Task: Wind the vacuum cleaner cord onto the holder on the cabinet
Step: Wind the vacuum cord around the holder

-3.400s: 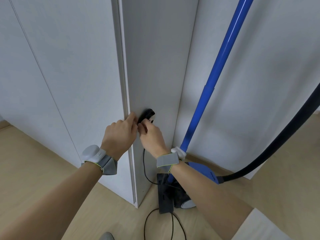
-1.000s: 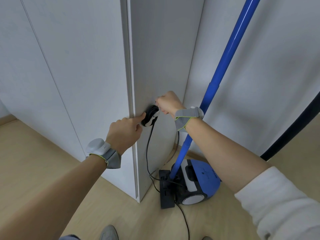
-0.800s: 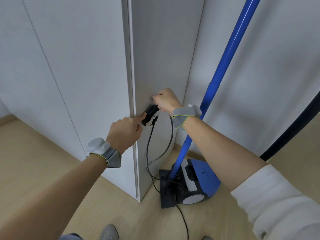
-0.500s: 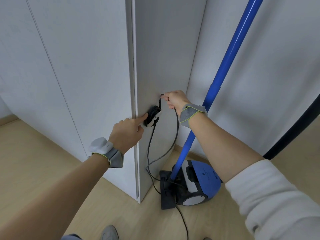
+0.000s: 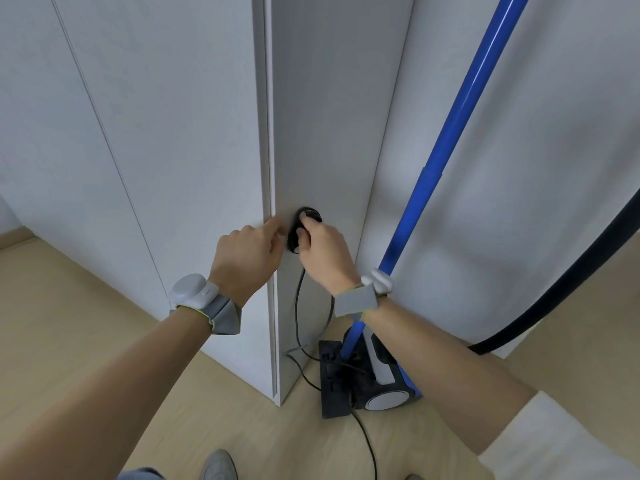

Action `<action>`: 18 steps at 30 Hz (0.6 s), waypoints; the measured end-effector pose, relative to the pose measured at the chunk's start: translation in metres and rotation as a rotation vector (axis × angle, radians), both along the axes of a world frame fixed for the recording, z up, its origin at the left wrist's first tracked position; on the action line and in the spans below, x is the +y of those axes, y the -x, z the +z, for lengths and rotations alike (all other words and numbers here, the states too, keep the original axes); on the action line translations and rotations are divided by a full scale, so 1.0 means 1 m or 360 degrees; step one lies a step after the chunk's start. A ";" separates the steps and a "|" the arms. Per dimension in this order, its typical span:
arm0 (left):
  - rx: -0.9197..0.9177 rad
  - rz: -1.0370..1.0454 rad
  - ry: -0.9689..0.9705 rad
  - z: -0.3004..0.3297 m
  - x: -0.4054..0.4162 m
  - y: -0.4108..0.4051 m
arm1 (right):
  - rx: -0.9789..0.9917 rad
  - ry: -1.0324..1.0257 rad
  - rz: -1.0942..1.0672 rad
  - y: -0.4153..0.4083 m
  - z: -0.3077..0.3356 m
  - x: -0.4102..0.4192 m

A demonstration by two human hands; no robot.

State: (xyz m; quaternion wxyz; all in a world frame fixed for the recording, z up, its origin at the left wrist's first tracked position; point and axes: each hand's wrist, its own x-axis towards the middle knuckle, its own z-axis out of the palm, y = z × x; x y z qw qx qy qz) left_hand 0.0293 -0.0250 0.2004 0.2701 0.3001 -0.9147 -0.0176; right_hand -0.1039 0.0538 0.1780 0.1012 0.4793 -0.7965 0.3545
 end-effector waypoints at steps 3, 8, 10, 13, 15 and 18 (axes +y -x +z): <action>-0.0050 -0.0057 0.0021 0.004 -0.001 0.002 | 0.0067 0.0042 0.0103 -0.005 -0.009 0.007; -0.0171 -0.0147 -0.0193 0.005 -0.002 0.008 | -0.0009 0.0050 0.0384 -0.006 -0.023 0.017; -0.0190 -0.0147 -0.0316 0.004 0.001 0.012 | -0.0081 0.0086 0.0451 -0.003 -0.028 0.020; -0.0169 -0.0130 -0.0356 0.002 0.003 0.014 | -0.0394 0.0084 0.0587 -0.002 -0.031 0.028; -0.0139 -0.0109 -0.0323 -0.001 0.003 0.016 | -0.0787 0.0125 0.0643 -0.002 -0.030 0.034; -0.0116 -0.0082 -0.0263 -0.002 0.004 0.017 | -0.1391 0.0443 0.0359 0.010 -0.027 0.033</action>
